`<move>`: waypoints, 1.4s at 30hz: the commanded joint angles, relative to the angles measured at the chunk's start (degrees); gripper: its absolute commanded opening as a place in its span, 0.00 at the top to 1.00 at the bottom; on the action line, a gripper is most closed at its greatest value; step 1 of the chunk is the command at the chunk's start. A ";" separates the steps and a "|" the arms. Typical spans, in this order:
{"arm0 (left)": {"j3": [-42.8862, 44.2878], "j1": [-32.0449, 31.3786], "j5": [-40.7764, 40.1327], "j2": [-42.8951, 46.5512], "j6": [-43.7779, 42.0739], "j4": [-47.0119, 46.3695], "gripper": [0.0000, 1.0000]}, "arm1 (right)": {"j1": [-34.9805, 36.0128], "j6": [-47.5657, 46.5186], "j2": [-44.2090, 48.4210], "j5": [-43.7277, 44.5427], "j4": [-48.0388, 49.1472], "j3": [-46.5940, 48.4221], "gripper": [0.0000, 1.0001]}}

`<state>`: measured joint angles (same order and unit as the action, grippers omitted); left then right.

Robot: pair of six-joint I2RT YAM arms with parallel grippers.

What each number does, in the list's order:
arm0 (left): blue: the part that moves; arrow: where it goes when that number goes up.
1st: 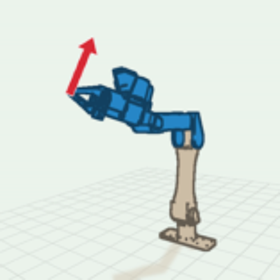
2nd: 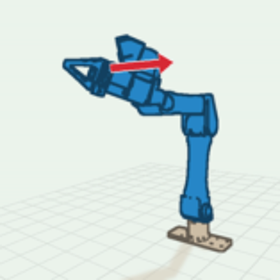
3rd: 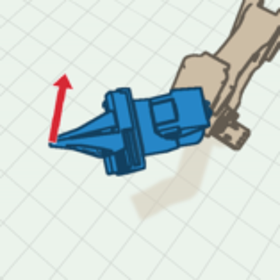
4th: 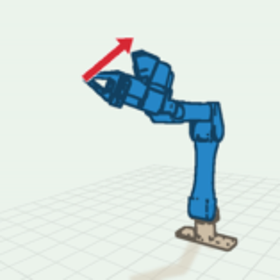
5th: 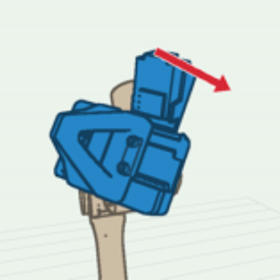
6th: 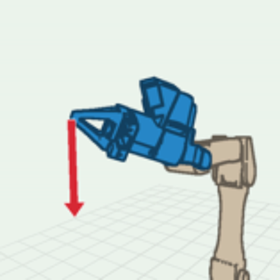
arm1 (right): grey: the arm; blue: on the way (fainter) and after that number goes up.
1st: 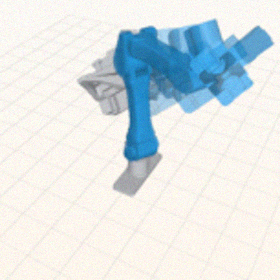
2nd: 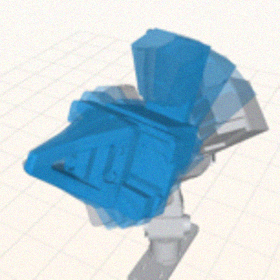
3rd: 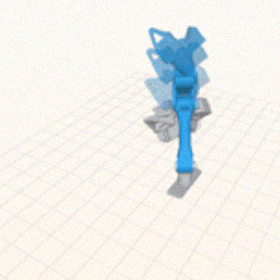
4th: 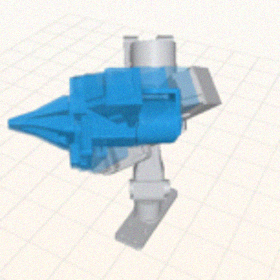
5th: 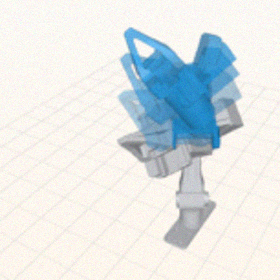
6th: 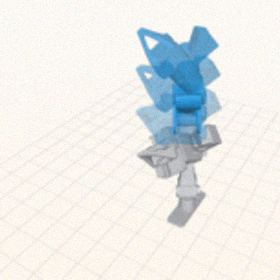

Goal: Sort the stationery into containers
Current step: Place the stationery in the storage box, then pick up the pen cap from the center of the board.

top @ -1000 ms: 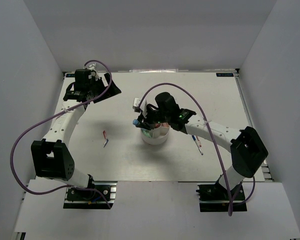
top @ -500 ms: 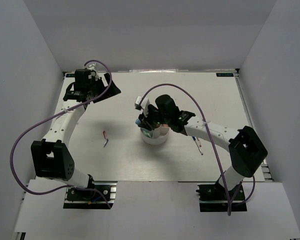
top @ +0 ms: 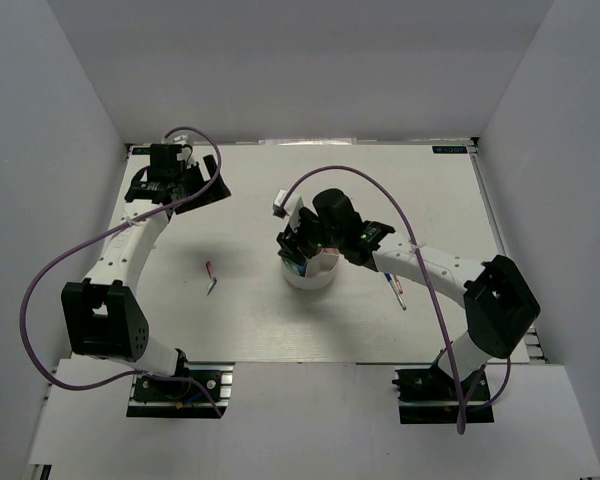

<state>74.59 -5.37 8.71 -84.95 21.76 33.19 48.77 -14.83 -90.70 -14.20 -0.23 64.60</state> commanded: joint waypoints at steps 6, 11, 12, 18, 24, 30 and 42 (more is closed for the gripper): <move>-5.14 0.88 -5.98 3.82 -4.18 11.18 0.10 | 0.71 4.72 7.19 -1.01 -2.49 4.22 0.38; -7.87 0.88 -12.40 -0.30 -4.62 16.64 0.30 | 0.71 4.29 7.03 0.83 -3.81 5.19 0.39; -9.27 0.88 -12.75 -0.39 -4.53 16.38 0.34 | 0.53 4.11 7.02 0.92 -3.73 4.93 0.39; -11.48 0.27 -11.87 -2.67 -3.21 14.27 0.34 | 0.53 4.46 7.02 1.10 -3.55 4.48 0.39; -8.58 -0.34 -12.58 -9.52 -1.72 14.54 0.35 | 0.27 4.63 6.76 1.28 -3.55 4.48 0.39; -7.18 -0.35 -11.87 -13.40 -1.37 14.62 0.39 | 0.18 4.81 6.94 1.45 -3.37 4.31 0.39; -6.13 -0.35 -11.70 -17.70 -0.32 13.04 0.43 | 0.18 4.64 6.58 1.45 -3.29 4.49 0.40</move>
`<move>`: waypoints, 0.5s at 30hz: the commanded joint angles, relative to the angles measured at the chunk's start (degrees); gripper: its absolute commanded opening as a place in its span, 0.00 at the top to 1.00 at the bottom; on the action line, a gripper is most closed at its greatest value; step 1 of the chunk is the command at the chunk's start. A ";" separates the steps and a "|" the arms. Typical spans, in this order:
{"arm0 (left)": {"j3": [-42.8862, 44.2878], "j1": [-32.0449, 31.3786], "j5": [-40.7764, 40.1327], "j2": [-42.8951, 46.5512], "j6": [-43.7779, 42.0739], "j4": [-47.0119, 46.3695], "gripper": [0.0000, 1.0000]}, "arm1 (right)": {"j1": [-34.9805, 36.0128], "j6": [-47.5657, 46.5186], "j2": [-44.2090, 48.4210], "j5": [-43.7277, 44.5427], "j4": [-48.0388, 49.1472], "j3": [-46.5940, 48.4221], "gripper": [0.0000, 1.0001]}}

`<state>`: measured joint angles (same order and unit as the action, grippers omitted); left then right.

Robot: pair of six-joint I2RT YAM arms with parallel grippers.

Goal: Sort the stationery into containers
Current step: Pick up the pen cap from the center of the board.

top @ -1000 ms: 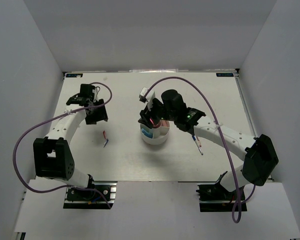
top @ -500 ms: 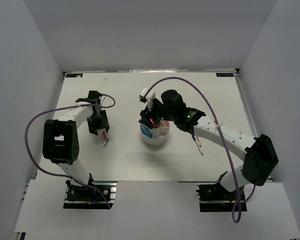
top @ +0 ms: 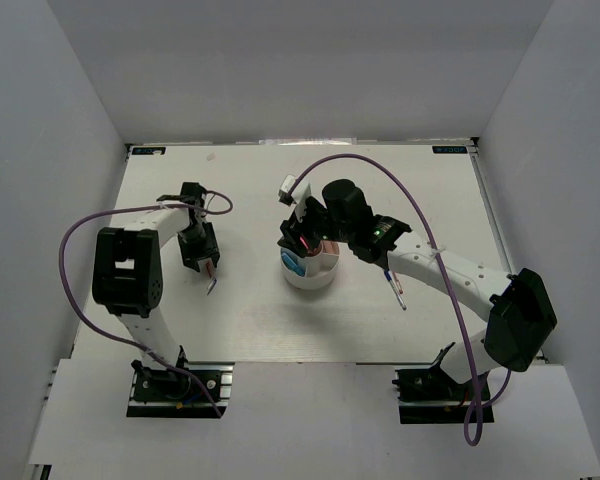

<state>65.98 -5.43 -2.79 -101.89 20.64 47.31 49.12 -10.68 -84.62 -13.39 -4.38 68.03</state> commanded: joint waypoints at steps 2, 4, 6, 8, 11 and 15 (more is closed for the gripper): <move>2.93 -0.28 -0.03 -2.00 0.89 -0.73 0.44 | -0.26 0.39 0.51 0.64 0.78 0.97 0.40; 3.28 -0.28 -0.20 -2.61 0.89 -0.73 0.45 | -0.17 0.31 0.68 0.73 0.78 0.88 0.39; 3.28 -0.28 -0.73 -2.97 0.89 -0.81 0.46 | -0.26 0.31 0.51 0.64 0.78 0.88 0.40; 3.28 -0.28 -0.82 -3.49 1.06 -0.90 0.48 | -0.34 0.31 0.60 0.64 0.87 0.70 0.40; 3.28 -0.28 -0.90 -3.41 1.24 -0.82 0.52 | -0.17 0.22 0.60 0.73 0.87 0.61 0.40; 3.11 -0.28 -0.73 -3.32 1.42 -0.90 0.63 | -0.17 -0.13 0.33 0.82 0.95 0.70 0.40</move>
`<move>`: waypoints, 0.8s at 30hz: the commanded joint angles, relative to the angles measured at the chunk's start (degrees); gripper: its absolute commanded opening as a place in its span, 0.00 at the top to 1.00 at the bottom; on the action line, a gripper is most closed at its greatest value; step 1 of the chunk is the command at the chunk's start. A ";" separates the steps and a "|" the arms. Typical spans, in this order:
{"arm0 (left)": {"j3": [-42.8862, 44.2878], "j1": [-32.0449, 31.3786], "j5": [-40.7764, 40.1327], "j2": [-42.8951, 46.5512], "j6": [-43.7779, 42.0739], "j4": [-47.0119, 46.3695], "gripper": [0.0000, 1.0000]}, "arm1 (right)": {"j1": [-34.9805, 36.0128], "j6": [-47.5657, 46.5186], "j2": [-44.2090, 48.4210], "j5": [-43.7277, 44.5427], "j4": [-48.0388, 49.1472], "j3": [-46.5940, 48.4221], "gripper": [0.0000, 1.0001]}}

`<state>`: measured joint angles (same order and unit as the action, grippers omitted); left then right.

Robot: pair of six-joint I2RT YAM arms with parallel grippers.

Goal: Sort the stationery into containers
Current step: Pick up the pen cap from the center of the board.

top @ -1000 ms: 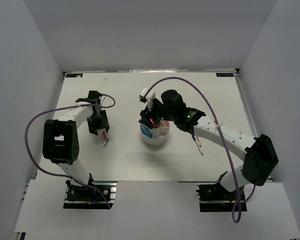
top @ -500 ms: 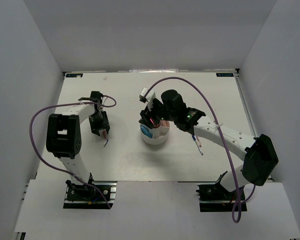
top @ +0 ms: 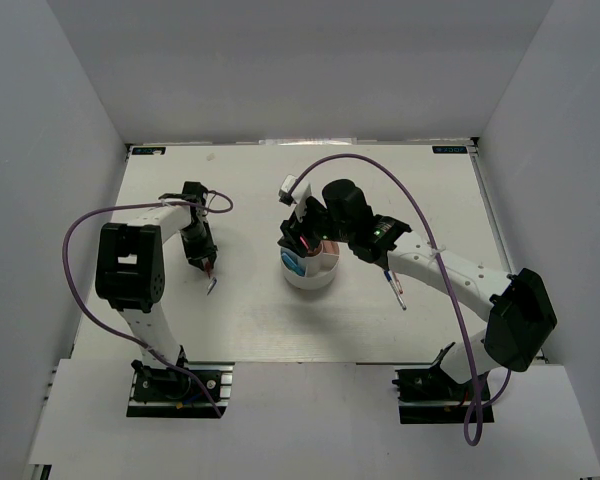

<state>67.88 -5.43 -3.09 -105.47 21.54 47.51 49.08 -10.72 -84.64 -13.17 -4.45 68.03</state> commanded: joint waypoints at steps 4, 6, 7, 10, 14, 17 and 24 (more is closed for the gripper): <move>0.94 -0.28 -0.34 0.53 0.96 -1.54 0.68 | -0.13 0.09 0.27 0.43 1.11 0.61 0.40; 0.94 0.24 -0.07 0.62 1.22 -1.98 0.71 | -0.21 0.09 0.27 0.42 1.20 0.53 0.40; 0.85 0.25 0.10 0.79 1.31 -2.24 0.72 | -0.13 0.09 0.27 0.42 1.20 0.52 0.40; 0.42 0.77 1.15 2.11 2.71 -3.73 0.79 | -0.13 -0.09 0.27 0.60 1.20 0.44 0.40; -0.99 0.77 3.00 5.18 5.44 -7.42 0.94 | -0.12 -0.26 0.53 0.78 1.20 0.26 0.40; -1.87 0.77 7.30 8.87 7.20 -10.66 0.97 | -0.30 -0.18 0.88 1.04 1.20 -0.09 0.40; -2.13 2.09 23.19 19.50 8.95 -20.60 1.00 | -1.44 4.56 2.81 0.69 1.90 0.08 0.43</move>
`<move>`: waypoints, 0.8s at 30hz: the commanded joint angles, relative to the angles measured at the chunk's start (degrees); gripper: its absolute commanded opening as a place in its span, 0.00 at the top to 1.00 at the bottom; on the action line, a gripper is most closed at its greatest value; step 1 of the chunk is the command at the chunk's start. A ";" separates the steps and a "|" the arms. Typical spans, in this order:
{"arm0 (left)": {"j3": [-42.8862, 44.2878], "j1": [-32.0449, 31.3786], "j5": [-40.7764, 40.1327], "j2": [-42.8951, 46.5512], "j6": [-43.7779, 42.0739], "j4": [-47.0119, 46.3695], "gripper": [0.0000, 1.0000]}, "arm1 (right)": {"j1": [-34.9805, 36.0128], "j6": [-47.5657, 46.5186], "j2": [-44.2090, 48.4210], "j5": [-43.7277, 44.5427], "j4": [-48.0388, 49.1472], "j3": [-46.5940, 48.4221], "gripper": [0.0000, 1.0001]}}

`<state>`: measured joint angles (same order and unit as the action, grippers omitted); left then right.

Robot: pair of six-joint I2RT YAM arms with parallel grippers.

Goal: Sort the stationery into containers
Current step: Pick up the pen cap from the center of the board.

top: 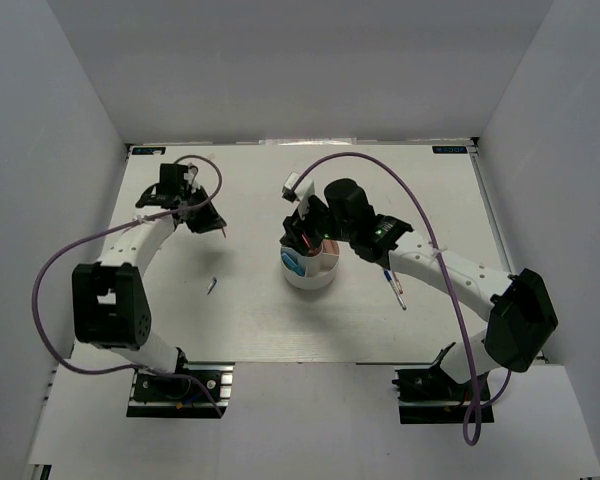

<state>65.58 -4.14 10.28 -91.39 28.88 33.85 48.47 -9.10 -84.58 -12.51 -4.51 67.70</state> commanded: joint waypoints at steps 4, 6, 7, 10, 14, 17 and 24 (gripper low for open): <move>-2.55 1.94 33.14 9.47 7.75 -18.50 1.00 | -1.62 6.02 3.89 -5.83 3.10 1.38 0.44; -6.75 1.94 39.00 12.37 13.61 -24.93 1.00 | -1.80 6.82 4.24 -8.57 3.81 2.17 0.43; -8.61 1.94 41.02 13.60 16.53 -33.23 1.00 | -1.71 7.08 4.16 -11.45 3.81 2.69 0.43; -14.84 1.94 48.05 16.95 24.28 -50.64 1.00 | -1.80 8.58 3.28 -16.03 3.81 5.94 0.39; -16.45 1.42 56.15 16.69 28.58 -60.11 1.00 | -1.88 11.74 2.84 -19.04 3.81 7.18 0.38; -18.12 1.42 56.60 17.13 34.91 -67.67 1.00 | -1.97 11.74 2.75 -19.57 3.81 6.92 0.38; -18.29 0.89 57.39 18.36 36.16 -69.26 1.00 | -2.41 12.53 1.26 -20.01 3.81 7.62 0.38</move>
<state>48.14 -2.83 65.23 -75.88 62.78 -30.44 46.50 2.04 -82.76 -31.07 -2.48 72.97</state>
